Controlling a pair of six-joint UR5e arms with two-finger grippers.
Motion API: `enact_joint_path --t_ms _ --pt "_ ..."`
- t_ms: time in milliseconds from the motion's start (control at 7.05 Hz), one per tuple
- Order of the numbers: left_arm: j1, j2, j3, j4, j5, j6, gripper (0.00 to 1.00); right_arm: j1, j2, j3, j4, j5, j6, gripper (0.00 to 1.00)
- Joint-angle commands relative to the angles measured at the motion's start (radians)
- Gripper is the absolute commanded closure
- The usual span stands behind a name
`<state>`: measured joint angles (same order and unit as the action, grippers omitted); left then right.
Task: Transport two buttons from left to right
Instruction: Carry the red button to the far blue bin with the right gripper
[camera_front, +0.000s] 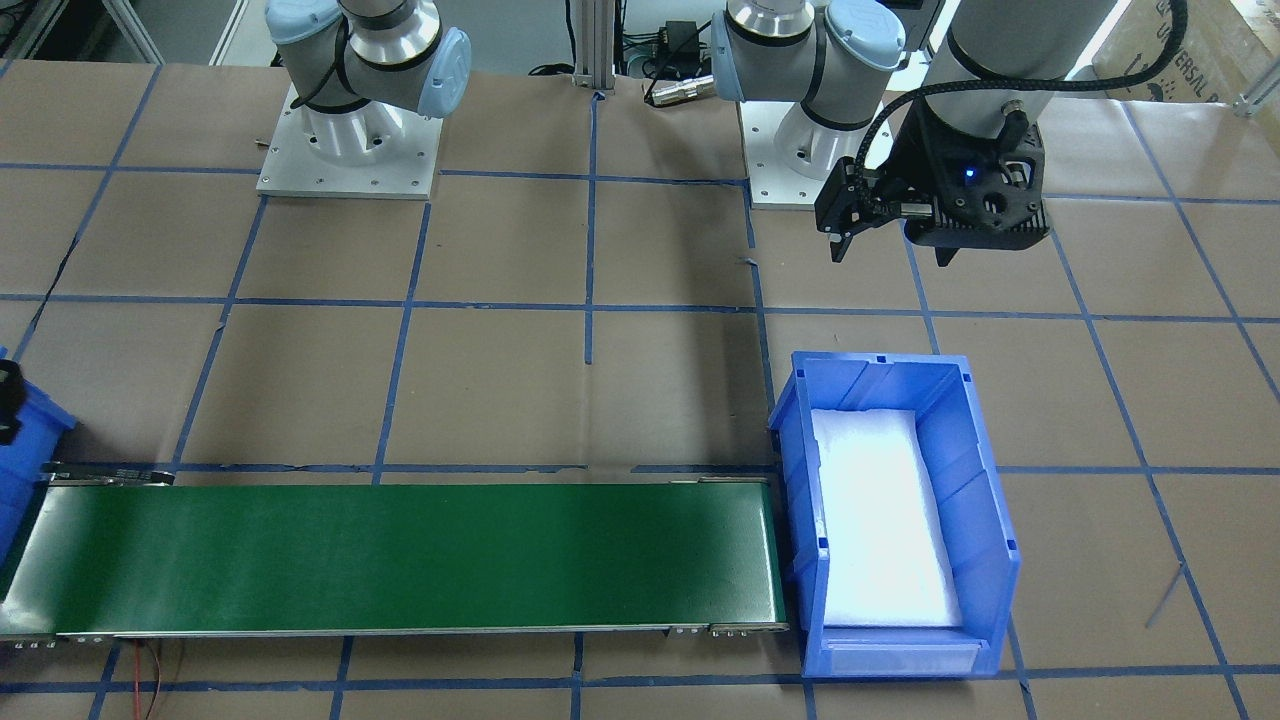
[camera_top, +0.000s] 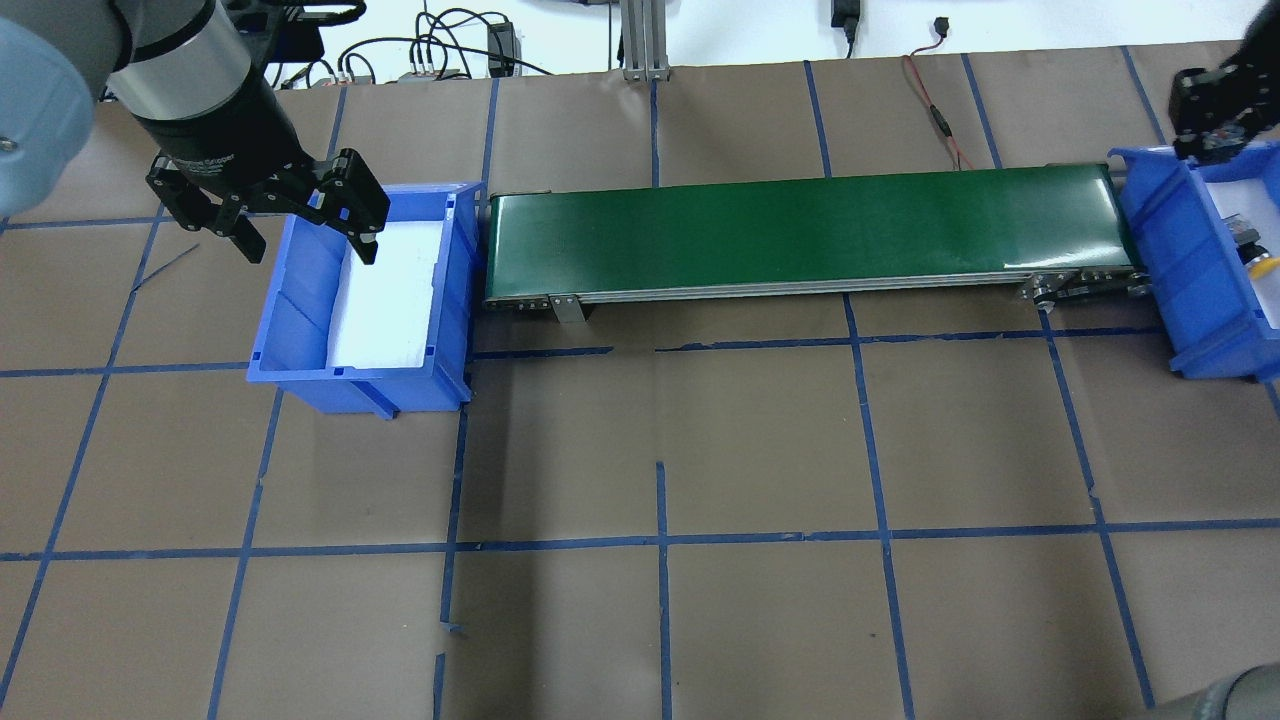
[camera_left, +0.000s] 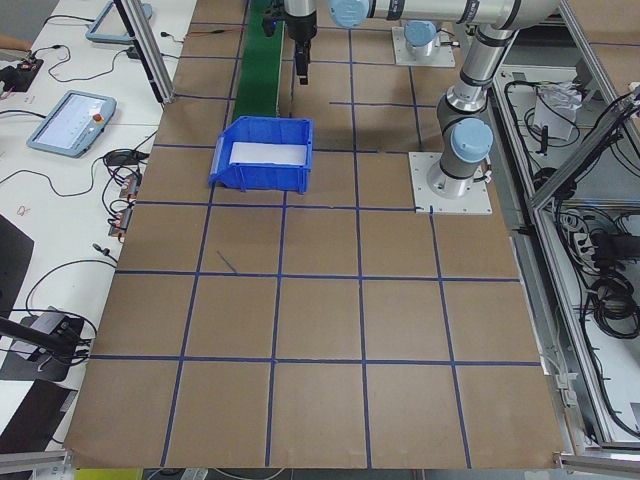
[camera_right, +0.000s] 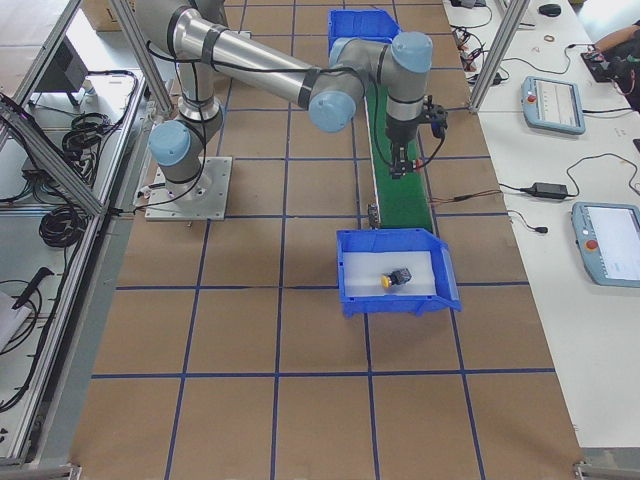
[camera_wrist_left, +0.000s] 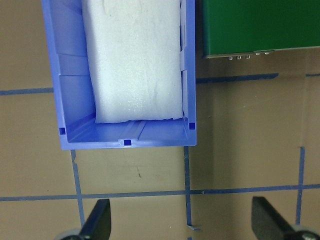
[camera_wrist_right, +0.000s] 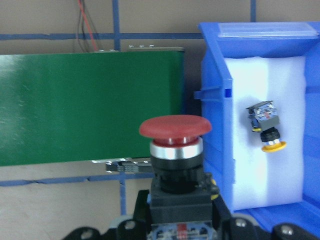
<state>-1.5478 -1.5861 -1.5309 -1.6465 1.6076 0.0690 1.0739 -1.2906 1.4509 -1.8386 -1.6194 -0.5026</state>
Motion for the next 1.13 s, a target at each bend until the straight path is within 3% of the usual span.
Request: enact_joint_path --t_ms 0,284,567,992 --pt "0.0 0.0 0.0 -0.001 0.0 0.0 0.0 -0.155 0.15 -0.044 -0.055 0.059 -0.242 0.95" --pt "0.0 0.0 0.0 -0.001 0.0 0.0 0.0 -0.161 0.2 -0.073 -0.068 0.055 -0.304 0.95" --pt "0.002 0.0 0.0 0.0 0.0 0.0 0.0 -0.178 0.336 -0.137 -0.154 0.059 -0.355 0.95" --pt "0.002 0.0 0.0 0.0 0.0 0.0 0.0 -0.18 0.375 -0.145 -0.172 0.062 -0.308 0.94"
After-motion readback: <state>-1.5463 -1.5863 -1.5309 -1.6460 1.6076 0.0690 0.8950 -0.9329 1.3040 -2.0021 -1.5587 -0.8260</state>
